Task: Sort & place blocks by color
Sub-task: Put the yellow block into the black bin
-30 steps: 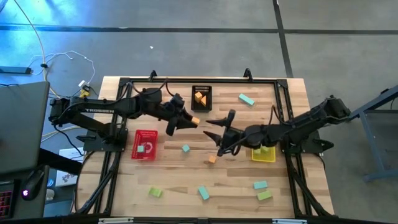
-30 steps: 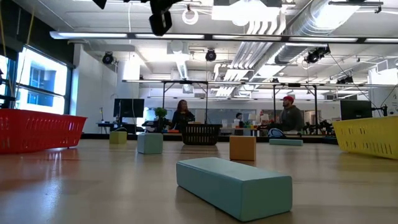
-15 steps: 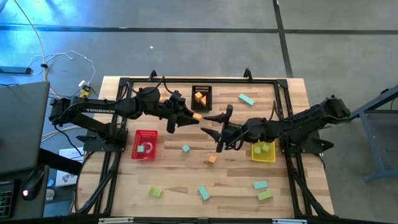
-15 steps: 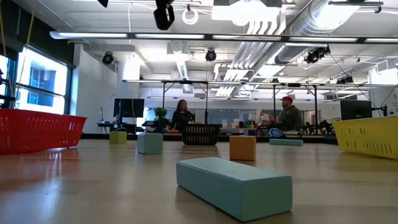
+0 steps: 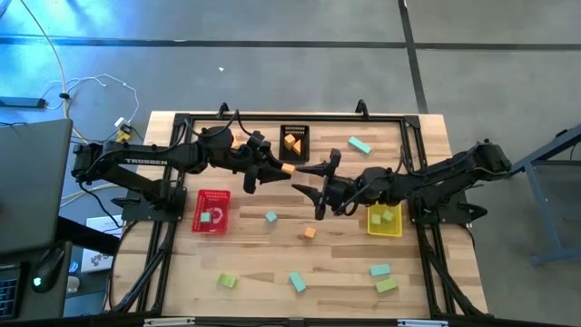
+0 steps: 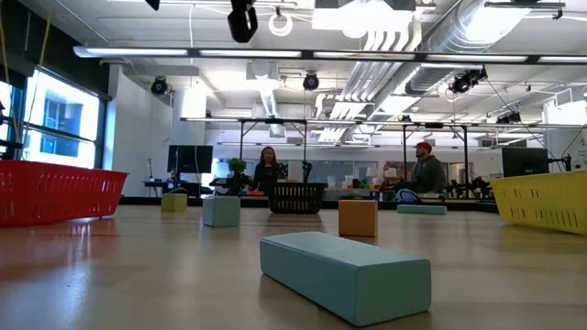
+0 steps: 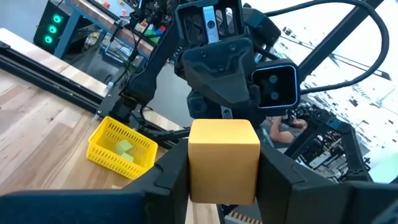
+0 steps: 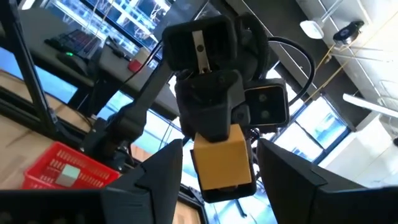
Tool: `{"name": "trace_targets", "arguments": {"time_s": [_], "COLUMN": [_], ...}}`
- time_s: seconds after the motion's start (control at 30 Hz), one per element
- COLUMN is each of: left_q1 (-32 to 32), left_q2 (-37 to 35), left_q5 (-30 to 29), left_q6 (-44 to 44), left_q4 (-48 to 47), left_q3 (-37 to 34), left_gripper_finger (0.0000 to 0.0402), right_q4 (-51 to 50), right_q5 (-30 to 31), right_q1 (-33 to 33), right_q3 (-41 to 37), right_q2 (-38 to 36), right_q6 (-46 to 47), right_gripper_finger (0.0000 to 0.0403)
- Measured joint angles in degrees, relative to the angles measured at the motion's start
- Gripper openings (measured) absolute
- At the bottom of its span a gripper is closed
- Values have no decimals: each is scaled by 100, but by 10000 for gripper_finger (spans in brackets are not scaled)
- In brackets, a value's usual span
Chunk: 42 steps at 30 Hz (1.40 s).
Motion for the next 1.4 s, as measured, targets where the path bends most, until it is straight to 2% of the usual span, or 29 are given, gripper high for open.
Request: {"name": "trace_targets", "arguments": {"time_s": [0.17, 0.33, 0.6, 0.87, 1.03, 1.13, 1.3, 1.4], "left_q1": [0, 1, 0, -61, -53, -18, 98, 219], "left_q2": [0, 0, 1, 413, 647, 702, 702, 702], "left_q5": [1, 1, 25, 256, 438, 522, 589, 634], "left_q6": [1, -1, -103, -411, -536, -597, -494, -390], "left_q4": [90, 115, 276, 797, 1076, 1163, 1134, 1087], "left_q3": [0, 0, -1, 3, 4, 4, 4, 4], "left_gripper_finger": [114, 114, 113, 112, 113, 113, 114, 120], "right_q4": [-115, -260, -264, -344, -346, -414, -462, -513], "right_q5": [-5, -281, -257, -360, -166, 30, 113, 121], "right_q1": [-11, -72, -150, -298, -292, -293, -296, -297], "right_q3": [164, 240, 247, 247, 247, 247, 247, 247], "right_q2": [0, 0, 0, 86, 171, 192, 212, 212], "right_q6": [25, 155, 109, 174, 209, 299, 233, 200], "right_gripper_finger": [193, 193, 193, 193, 192, 179, 111, 108]}}
